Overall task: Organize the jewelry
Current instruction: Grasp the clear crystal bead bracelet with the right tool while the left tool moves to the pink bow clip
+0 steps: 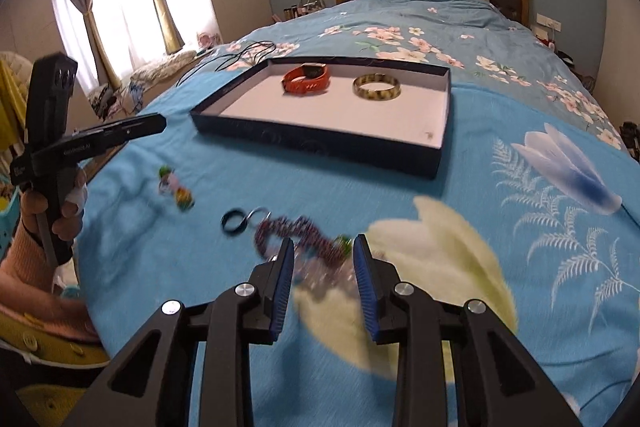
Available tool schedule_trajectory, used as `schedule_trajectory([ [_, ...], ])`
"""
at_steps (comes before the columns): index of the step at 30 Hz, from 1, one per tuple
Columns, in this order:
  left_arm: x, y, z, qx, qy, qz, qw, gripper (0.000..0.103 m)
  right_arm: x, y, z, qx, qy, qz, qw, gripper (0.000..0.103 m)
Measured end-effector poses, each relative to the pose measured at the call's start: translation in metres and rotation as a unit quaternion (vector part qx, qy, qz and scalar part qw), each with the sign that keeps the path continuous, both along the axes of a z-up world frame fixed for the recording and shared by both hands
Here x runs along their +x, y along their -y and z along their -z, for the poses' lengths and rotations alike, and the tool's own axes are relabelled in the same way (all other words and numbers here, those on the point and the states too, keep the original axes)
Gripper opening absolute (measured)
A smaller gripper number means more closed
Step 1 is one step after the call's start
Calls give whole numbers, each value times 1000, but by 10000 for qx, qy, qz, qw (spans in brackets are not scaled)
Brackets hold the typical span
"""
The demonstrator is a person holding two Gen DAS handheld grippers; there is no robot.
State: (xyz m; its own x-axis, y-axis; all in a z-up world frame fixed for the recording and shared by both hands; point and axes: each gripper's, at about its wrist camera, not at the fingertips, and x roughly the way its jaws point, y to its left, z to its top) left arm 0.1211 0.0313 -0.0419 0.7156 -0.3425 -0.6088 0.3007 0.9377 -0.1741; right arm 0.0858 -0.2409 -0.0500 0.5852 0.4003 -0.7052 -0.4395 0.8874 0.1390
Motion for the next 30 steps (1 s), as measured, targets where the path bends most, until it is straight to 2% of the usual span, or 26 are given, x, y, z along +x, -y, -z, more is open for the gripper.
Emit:
schedule_trajectory([
  [7, -7, 4, 6, -2, -134, 61, 9999, 48, -4, -18, 8, -581, 211, -169, 9979, 29],
  [12, -11, 3, 11, -23, -201, 56, 9998, 50, -8, -24, 13, -905, 268, -277, 9951, 8],
  [17, -11, 5, 14, -37, -245, 82, 9997, 50, -10, -18, 6, -605, 250, -276, 9975, 8],
  [20, -11, 4, 13, -43, -231, 95, 9997, 50, -13, -11, -4, -250, 295, -254, 9989, 8],
  [24, -13, 4, 13, -22, -215, 110, 9997, 50, -14, 1, -27, 247, 494, -182, 9983, 8],
  [30, -19, 4, 16, 11, -206, 202, 9996, 49, -18, 7, -54, 691, 742, -174, 9947, 8],
])
